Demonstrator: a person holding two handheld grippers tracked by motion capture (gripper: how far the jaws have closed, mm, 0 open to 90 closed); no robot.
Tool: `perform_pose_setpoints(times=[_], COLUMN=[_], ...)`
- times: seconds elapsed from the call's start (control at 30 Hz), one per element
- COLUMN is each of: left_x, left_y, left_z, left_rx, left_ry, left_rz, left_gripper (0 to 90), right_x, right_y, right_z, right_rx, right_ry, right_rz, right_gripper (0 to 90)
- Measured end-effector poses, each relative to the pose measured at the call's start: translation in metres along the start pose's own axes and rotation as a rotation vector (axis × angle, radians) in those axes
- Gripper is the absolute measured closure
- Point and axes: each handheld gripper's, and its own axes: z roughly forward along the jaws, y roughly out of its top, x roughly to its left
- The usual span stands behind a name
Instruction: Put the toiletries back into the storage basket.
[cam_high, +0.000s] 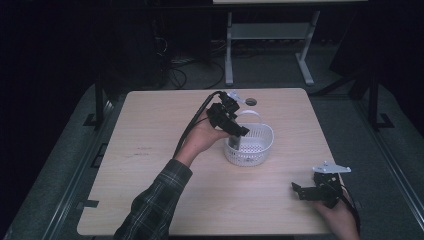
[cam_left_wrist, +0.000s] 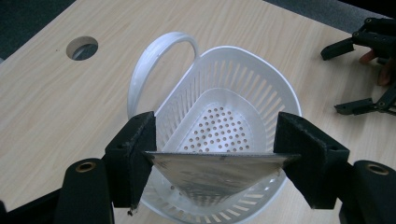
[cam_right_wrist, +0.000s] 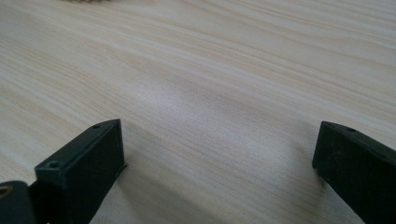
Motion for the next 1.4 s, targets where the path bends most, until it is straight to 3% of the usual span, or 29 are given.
perform_pose_setpoints(times=[0.67, 1.13, 1.4], left_x=[0.005, 0.005, 0.005], left_y=[-0.016, -0.02, -0.02], left_z=[0.023, 0.025, 0.021], left_rx=[0.014, 0.0, -0.009], left_ry=[0.003, -0.006, -0.007], left_rz=[-0.031, -0.036, -0.037], left_gripper=[29.8, 29.2, 16.5], right_x=[0.0, 0.0, 0.0], right_y=[0.0, 0.0, 0.0], right_z=[0.0, 0.0, 0.0], right_rx=[0.0, 0.0, 0.0], right_ry=[-0.001, -0.001, -0.001], right_rz=[0.0, 0.0, 0.0], right_gripper=[1.6, 1.6, 1.6])
